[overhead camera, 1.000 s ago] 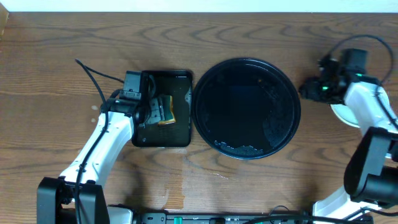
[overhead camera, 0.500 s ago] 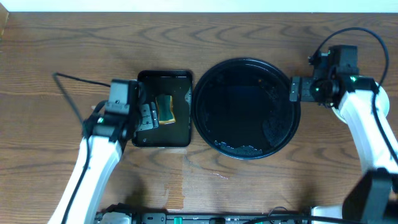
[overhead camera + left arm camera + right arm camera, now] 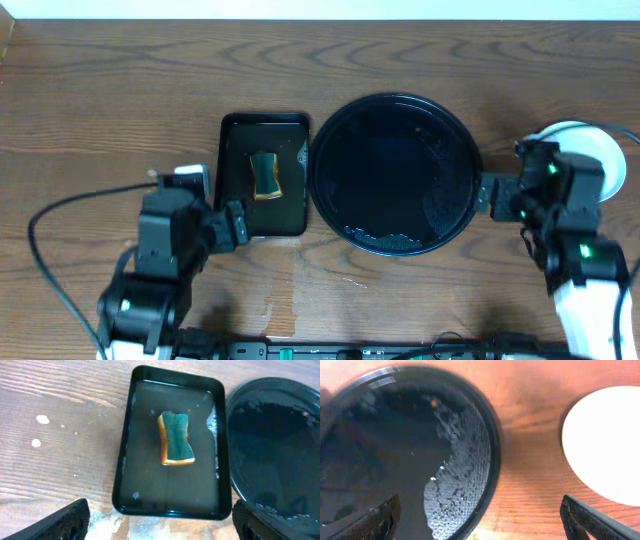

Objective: Clean dirty plates on tray and stack at the side

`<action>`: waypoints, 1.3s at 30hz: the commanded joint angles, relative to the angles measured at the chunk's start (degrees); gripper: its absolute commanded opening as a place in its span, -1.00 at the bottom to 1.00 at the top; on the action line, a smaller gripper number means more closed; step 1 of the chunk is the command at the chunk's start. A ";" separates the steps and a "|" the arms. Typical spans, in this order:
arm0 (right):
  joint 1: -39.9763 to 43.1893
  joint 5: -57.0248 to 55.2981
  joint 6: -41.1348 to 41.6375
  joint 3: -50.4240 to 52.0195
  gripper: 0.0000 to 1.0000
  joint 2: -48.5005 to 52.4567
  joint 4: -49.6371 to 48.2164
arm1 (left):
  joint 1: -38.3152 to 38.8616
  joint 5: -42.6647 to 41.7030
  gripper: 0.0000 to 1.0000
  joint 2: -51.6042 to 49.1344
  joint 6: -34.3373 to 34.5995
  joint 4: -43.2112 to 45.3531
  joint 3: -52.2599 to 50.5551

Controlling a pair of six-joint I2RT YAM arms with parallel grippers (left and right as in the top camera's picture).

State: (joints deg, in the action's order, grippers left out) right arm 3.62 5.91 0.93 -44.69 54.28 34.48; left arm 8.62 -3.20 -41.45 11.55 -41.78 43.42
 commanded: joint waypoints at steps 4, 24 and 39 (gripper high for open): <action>0.09 -0.33 0.72 0.98 0.99 -5.38 0.92 | -0.31 -1.09 0.84 1.18 -0.81 0.20 -0.85; 0.09 -0.33 0.72 0.98 0.98 -3.26 2.62 | -0.31 -1.07 0.85 0.24 -0.81 0.22 -0.85; 0.04 -0.11 0.72 9.53 0.98 -15.08 -2.95 | -0.31 -1.09 0.86 0.24 -0.81 0.22 -0.85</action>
State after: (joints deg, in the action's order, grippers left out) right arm 3.62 5.89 1.06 -38.79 44.82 33.91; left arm 8.62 -4.14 -41.21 11.55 -41.63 43.03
